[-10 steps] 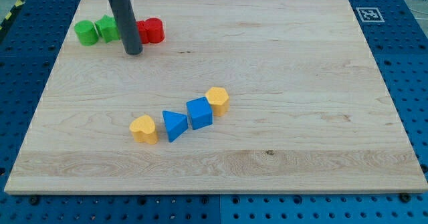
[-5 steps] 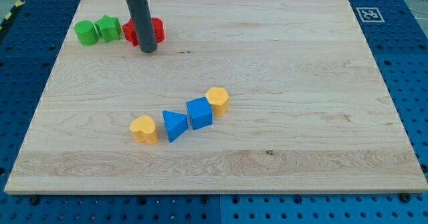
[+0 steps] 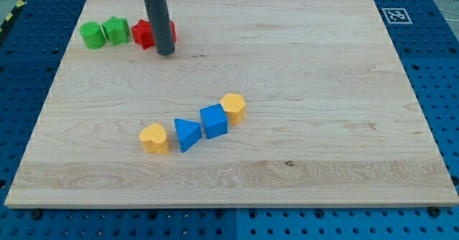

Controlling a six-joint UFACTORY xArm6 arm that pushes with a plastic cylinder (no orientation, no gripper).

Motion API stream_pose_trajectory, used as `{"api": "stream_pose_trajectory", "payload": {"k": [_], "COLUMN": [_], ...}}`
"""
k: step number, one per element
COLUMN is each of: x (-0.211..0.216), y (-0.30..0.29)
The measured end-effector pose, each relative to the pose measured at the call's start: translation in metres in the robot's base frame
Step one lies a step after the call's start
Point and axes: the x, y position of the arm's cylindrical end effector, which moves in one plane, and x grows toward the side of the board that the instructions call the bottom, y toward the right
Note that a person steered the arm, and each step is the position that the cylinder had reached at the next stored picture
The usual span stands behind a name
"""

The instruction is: Slide the red blocks to the top left of the board

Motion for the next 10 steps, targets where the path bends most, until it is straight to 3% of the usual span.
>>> {"api": "stream_pose_trajectory", "payload": {"k": [6,10], "x": [0.000,0.000], "y": [-0.060,-0.175]}}
